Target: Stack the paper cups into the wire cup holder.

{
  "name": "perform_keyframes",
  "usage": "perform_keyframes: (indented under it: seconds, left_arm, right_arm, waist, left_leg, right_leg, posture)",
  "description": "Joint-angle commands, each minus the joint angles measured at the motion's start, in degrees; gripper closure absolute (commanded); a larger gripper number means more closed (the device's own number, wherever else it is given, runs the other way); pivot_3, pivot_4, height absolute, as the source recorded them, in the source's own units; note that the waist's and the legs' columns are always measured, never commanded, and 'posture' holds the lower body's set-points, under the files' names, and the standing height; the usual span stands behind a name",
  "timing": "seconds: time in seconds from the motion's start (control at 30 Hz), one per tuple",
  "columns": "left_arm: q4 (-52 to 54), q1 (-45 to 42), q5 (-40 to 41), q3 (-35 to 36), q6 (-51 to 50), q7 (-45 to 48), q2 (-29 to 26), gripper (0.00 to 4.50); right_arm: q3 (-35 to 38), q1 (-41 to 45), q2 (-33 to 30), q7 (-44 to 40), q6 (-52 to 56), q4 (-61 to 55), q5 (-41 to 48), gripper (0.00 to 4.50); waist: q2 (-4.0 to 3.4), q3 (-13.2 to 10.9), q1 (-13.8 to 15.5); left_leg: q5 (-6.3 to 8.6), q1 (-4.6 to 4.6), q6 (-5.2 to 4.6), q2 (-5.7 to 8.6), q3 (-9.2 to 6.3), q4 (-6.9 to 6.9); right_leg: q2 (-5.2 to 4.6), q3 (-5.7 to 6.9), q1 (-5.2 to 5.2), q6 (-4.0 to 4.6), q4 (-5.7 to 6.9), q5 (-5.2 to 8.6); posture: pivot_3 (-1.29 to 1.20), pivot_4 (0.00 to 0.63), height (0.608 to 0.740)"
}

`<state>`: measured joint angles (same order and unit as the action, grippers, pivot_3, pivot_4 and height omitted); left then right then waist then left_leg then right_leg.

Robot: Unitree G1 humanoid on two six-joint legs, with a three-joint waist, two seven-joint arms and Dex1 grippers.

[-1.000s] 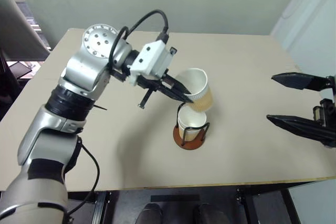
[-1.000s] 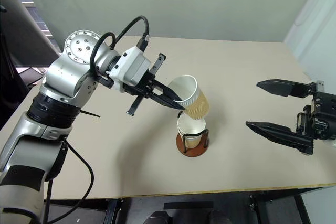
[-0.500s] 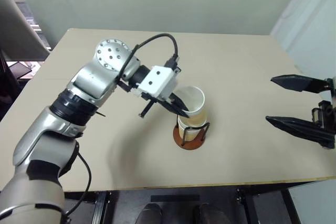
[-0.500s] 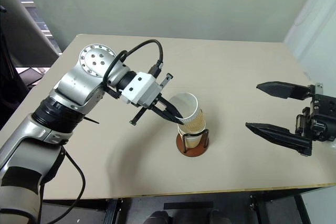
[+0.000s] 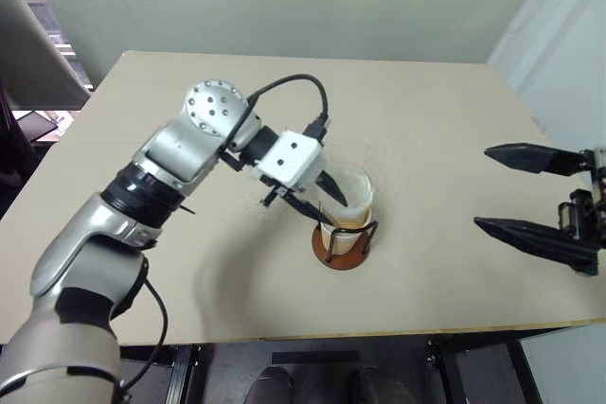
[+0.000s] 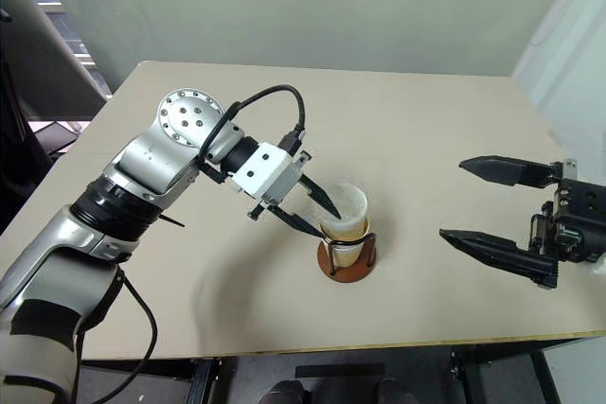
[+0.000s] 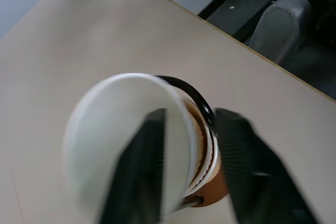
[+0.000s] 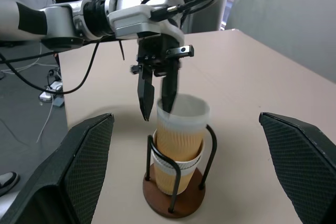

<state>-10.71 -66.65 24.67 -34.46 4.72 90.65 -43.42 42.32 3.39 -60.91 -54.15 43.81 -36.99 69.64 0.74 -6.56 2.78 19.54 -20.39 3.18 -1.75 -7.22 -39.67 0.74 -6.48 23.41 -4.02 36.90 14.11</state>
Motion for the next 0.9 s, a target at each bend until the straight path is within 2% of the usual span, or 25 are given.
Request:
perform_keyframes:
  seconds: [0.03, 0.13, 0.2, 0.5, 0.9]
  left_arm:
    - [-0.8, -0.8, -0.4, 2.1, 0.6, 1.8, 0.5, 1.76]
    - [-1.8, -0.9, -0.9, 3.1, 0.6, 1.8, 1.1, 0.54]
    - [-2.2, -0.6, -1.7, 4.2, 0.9, 1.8, 1.7, 0.01]
    - [-4.8, 0.2, -3.0, 11.0, -1.1, 1.7, 4.6, 0.01]
    - [-3.2, 0.2, 0.5, 20.8, -9.6, -0.2, 5.9, 0.01]
  right_arm:
    - [3.3, -0.5, 0.4, 1.5, -0.9, -2.2, 1.2, 0.00]
    - [3.8, -1.4, 0.7, 1.9, -1.1, -2.7, 1.1, 0.00]
    - [3.9, -1.7, 0.8, 2.1, -1.2, -3.0, 1.0, 0.00]
    - [4.8, -2.7, 0.2, 2.6, -1.0, -4.2, 1.5, 0.00]
    - [3.5, -1.9, -1.2, 1.6, -1.4, -2.3, 0.0, 0.00]
  waist:
    - [0.00, 0.0, 0.0]
    - [0.00, 0.0, 0.0]
    - [0.00, 0.0, 0.0]
    - [0.00, 0.0, 0.0]
    - [0.00, 0.0, 0.0]
  left_leg:
    - [0.00, 0.00, 0.00, 0.00, 0.00, 0.00]
    - [0.00, -0.01, -0.01, 0.00, -0.01, -0.01]
    - [0.01, -0.02, -0.02, 0.00, -0.02, -0.02]
    - [0.01, -0.03, -0.02, 0.00, 0.00, -0.04]
    - [0.01, -0.06, -0.02, 0.00, 0.00, -0.05]
  right_leg:
    - [-0.01, -0.01, 0.00, 0.00, 0.00, 0.00]
    - [-0.01, -0.01, 0.00, 0.00, 0.00, 0.00]
    - [-0.02, -0.02, 0.00, 0.00, 0.00, 0.00]
    - [-0.01, 0.00, 0.00, 0.00, 0.00, 0.00]
    - [0.00, 0.00, 0.02, -0.01, -0.02, 0.00]
  posture:
    - [0.00, 0.150, 0.740]
    - [0.00, 0.150, 0.740]
    - [0.00, 0.150, 0.740]
    - [0.00, 0.150, 0.740]
    - [0.00, 0.150, 0.740]
